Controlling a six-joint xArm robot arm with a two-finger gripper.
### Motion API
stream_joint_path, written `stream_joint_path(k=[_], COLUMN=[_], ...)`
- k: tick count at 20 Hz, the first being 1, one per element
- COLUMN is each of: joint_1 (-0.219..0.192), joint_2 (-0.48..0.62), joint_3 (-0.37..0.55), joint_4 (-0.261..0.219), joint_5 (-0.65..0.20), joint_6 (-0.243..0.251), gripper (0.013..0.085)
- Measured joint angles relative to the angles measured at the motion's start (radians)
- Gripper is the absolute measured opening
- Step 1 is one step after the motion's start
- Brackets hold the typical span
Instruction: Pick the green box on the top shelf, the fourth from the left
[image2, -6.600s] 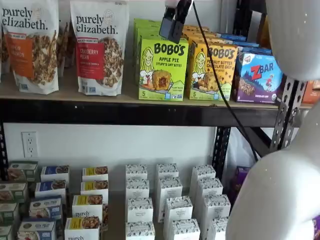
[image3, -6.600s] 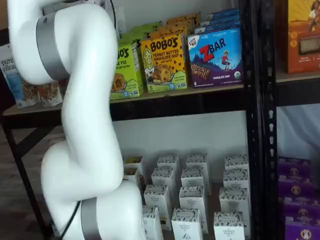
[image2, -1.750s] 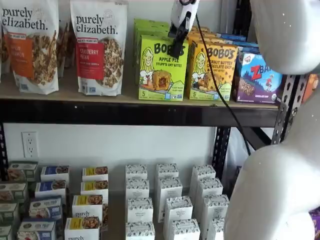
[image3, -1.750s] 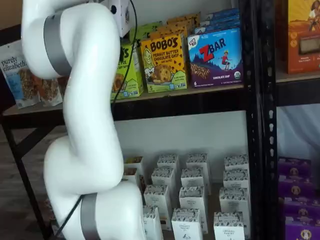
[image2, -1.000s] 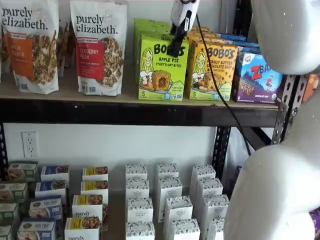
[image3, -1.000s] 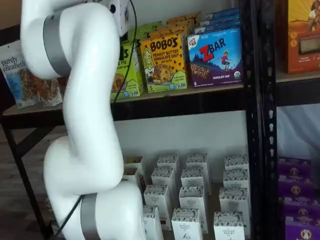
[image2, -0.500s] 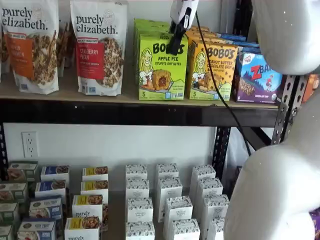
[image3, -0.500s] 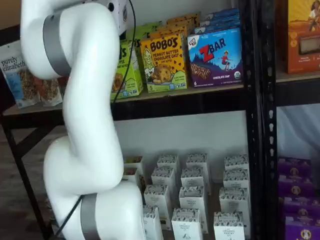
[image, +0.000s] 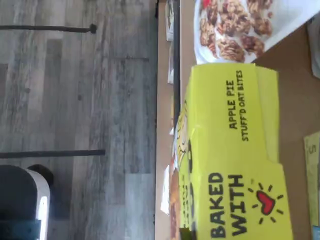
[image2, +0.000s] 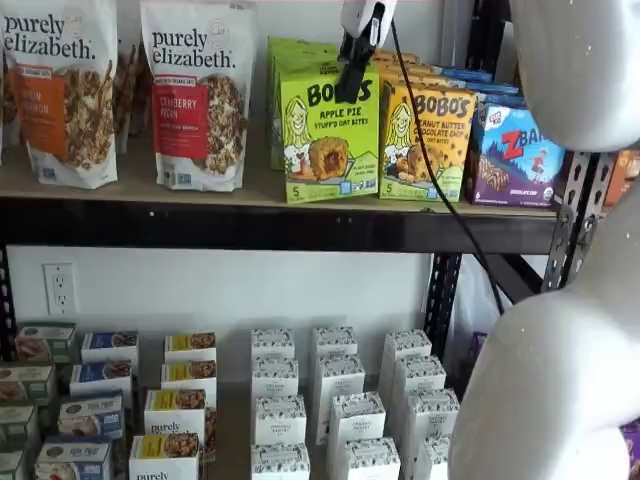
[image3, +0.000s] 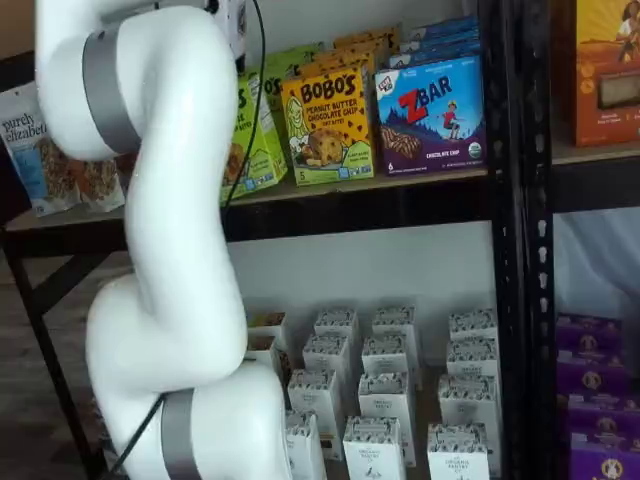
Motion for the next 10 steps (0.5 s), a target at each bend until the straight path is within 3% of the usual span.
stream_joint_path(k=[10], joint_1=[-0.002], joint_2=[-0.064], joint_3=[0.042], joint_4=[0.002], joint_5=[0.042], joint_6=[0.004], gripper=[0.0330])
